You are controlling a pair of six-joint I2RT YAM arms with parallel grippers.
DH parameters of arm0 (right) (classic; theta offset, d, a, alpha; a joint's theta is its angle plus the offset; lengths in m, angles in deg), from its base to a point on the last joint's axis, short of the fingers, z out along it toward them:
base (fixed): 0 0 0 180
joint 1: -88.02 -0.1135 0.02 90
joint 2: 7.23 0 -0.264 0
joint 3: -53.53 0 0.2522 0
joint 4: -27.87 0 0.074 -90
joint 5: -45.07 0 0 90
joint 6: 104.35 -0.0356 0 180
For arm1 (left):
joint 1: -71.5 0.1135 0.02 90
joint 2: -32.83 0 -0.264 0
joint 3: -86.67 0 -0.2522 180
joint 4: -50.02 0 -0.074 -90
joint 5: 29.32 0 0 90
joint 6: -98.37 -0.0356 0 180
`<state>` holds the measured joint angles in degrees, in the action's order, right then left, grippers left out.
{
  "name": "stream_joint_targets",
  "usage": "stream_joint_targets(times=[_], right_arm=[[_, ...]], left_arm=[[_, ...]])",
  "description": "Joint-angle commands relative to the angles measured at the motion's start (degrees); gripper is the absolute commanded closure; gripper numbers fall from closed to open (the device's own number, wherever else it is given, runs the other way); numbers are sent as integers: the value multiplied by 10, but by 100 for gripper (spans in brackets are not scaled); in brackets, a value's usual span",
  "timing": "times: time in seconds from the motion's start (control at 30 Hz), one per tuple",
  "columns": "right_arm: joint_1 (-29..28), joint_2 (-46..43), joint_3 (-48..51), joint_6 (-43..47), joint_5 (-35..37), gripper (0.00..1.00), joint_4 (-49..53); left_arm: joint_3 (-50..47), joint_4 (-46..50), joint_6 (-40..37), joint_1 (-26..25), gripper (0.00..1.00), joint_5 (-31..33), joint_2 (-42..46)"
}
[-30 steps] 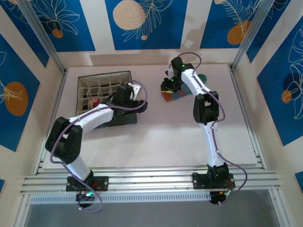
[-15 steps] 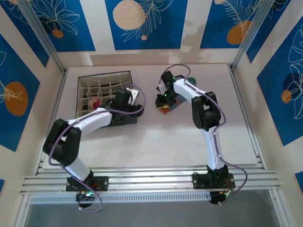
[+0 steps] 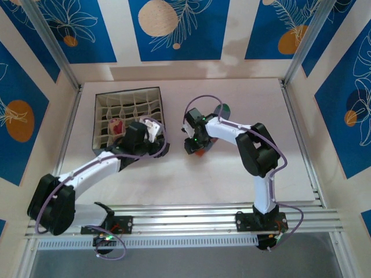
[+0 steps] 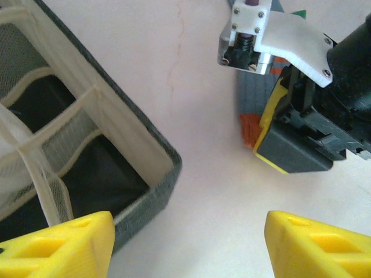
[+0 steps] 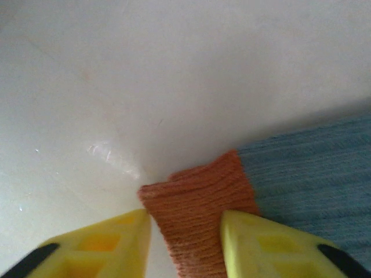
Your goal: Roll the socks
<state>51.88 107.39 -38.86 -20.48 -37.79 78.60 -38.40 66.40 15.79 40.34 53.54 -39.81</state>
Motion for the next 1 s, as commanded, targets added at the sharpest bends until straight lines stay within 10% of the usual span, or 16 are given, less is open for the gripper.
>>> stream_joint_targets(times=[0.0,0.27,0.63,0.97], right_arm=[[-30,17,70,-20,-8,67,27],[-37,-91,144,-39,-65,51,-20],[-47,-178,158,-88,35,47,46],[-144,-230,184,71,175,46,39]], left_arm=[[-39,-10,3,-3,34,-42,44],[-69,-25,-86,-6,36,-132,95],[-111,-114,-191,-32,38,-156,98],[-147,-201,-221,-42,37,-143,62]])
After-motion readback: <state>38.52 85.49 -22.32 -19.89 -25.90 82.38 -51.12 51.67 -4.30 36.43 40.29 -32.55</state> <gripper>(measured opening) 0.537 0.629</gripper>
